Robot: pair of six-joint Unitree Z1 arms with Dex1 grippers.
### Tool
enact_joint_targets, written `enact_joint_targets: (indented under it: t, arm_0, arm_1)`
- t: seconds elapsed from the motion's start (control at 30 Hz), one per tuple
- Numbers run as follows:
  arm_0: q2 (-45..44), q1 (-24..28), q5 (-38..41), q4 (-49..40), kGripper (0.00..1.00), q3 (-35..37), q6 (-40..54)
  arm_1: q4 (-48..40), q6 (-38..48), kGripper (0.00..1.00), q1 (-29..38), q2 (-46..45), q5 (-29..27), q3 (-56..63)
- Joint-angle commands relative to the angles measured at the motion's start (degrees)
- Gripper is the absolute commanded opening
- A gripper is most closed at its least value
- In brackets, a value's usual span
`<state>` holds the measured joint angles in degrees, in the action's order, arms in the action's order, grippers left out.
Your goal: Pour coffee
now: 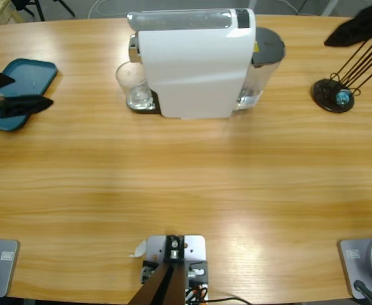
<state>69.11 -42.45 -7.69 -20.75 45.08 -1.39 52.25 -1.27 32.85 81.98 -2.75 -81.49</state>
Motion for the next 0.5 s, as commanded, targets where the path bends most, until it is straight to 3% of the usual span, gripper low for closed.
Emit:
enact_joint_targets:
  t: [0.03, 0.27, 0.5]
  arm_0:
    - [-3.0, -0.4, -9.5, -0.5, 0.977, -5.1, -10.9]
    - [-3.2, -0.4, -12.3, 1.9, 0.977, -6.7, -12.6]
    - [-0.9, -0.5, -11.3, 2.5, 0.977, -6.6, -12.1]
  arm_1:
    - [7.3, -0.2, 0.000, -0.9, 14.2, 0.7, -14.3]
    - [13.9, -0.2, 0.000, -0.9, 23.4, 0.8, -30.4]
    - [16.0, -0.2, 0.000, 0.3, 29.8, 2.0, -37.6]
